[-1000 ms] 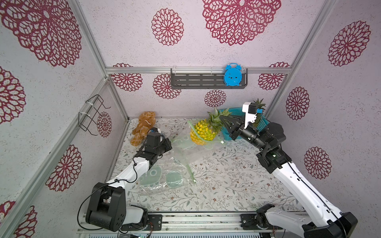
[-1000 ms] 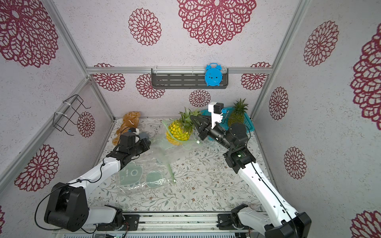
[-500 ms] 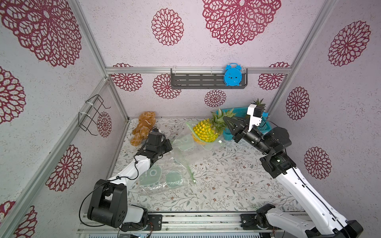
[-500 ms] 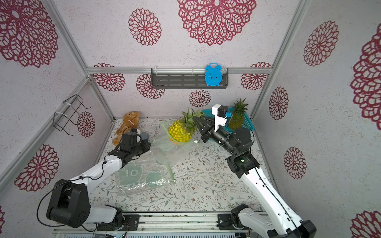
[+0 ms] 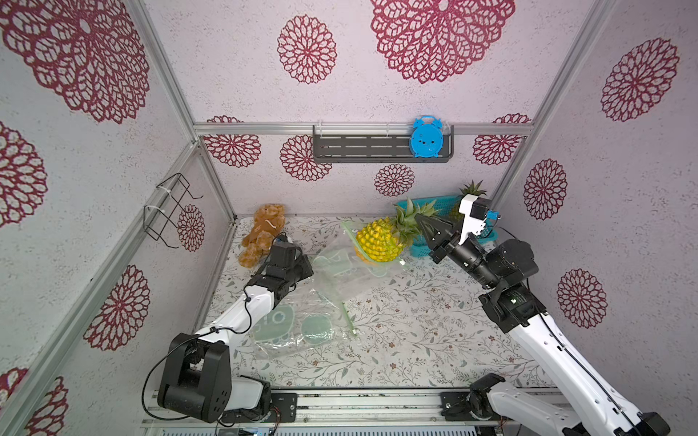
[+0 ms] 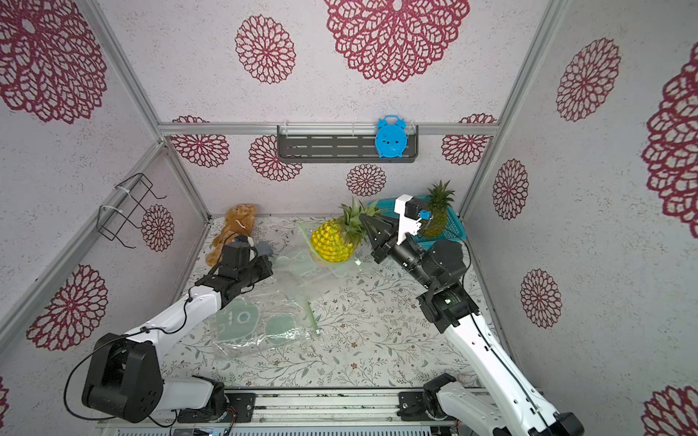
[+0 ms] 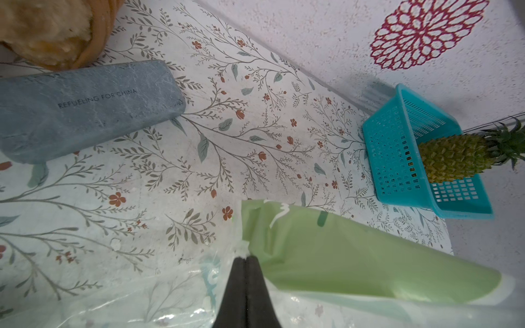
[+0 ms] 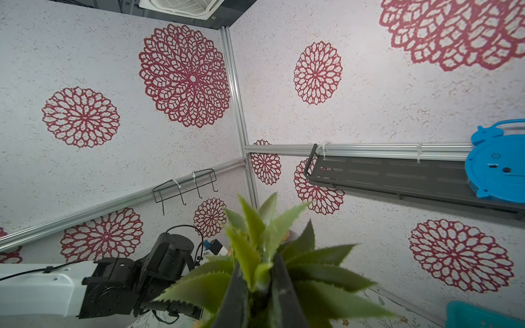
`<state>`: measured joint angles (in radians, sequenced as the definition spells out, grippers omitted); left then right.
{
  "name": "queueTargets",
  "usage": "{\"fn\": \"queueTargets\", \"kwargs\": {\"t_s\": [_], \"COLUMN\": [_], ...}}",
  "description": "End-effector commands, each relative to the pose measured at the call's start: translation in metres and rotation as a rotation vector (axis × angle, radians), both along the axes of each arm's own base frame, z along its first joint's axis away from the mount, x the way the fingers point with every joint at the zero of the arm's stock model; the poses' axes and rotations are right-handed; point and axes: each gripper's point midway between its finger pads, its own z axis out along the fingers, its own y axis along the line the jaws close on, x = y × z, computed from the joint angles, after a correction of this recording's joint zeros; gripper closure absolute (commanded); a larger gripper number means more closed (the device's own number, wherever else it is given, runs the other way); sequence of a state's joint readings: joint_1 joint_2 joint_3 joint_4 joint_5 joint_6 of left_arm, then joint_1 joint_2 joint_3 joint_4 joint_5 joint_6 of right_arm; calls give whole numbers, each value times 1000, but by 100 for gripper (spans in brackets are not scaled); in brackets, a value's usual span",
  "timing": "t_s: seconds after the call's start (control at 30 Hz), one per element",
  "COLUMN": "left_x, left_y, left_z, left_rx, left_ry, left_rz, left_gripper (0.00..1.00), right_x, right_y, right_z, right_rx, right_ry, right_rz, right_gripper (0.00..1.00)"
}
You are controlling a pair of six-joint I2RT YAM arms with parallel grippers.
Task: Open the zip-top bag and take out the pineapple
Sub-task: Pick up the pineapple from the zipper food storage bag.
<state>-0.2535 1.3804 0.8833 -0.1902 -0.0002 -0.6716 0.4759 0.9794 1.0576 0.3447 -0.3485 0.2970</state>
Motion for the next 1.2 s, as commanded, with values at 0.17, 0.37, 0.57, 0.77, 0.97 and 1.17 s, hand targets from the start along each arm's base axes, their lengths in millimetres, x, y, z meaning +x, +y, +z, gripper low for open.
{"fn": "queueTargets", "kwargs": {"t_s": [0.17,0.37,0.57,0.77,0.97,1.17], "left_x": [1,1,4,8,10,15], "left_y": [17,24,30,36,34,20], "left_z": [-9,-13,-13,-13,-7,9], "left_rx": [107,142,151,163,146,63], "left_ry": [61,87,95,108,94,44], "left_rz": [32,51,71,81,70,38], "left_gripper": [100,100,100,100,100,100], "right_x": [-60,-68,-72,-78,-71,-50], "right_y": [-26,-27,-32,-37,-42,-59], "right_z": [94,96,96,97,93,84], "right_rx": [107,94,98,104,99,102], "right_ry": [-336,-359,-378,-398,-379,-304], "right_rz": [8,10,-6,-23,-75,-218], "right_gripper": [100,100,100,100,100,100]}}
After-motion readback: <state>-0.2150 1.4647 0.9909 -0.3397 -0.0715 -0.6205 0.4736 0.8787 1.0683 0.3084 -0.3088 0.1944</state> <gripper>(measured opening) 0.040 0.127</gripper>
